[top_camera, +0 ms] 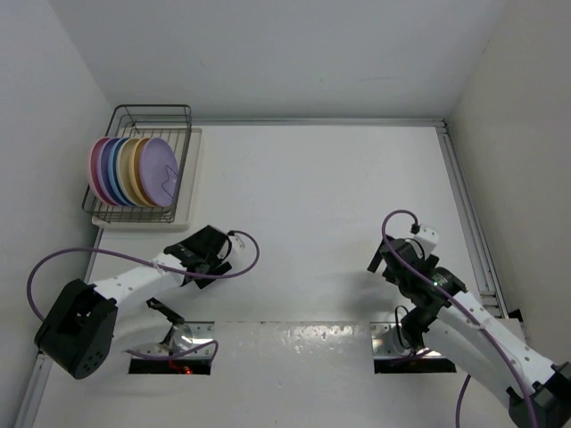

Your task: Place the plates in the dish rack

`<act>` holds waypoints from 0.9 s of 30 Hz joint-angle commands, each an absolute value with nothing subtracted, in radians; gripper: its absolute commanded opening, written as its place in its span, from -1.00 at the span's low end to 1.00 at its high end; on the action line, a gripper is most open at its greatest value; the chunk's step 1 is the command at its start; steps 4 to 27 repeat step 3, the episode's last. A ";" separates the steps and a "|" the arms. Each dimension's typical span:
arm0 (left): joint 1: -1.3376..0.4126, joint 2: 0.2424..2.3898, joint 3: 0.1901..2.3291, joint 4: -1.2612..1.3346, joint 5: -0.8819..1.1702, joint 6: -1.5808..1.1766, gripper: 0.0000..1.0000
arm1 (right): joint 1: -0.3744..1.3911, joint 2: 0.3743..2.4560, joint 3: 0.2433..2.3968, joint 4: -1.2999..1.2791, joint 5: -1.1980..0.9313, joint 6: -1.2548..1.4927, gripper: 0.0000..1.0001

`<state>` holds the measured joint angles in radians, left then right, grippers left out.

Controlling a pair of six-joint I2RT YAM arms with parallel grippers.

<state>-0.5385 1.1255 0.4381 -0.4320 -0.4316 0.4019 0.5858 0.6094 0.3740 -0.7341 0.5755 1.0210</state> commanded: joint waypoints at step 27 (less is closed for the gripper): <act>-0.549 1.124 0.423 -0.411 -0.400 0.373 0.78 | 0.588 0.604 0.382 -0.704 0.604 1.029 0.99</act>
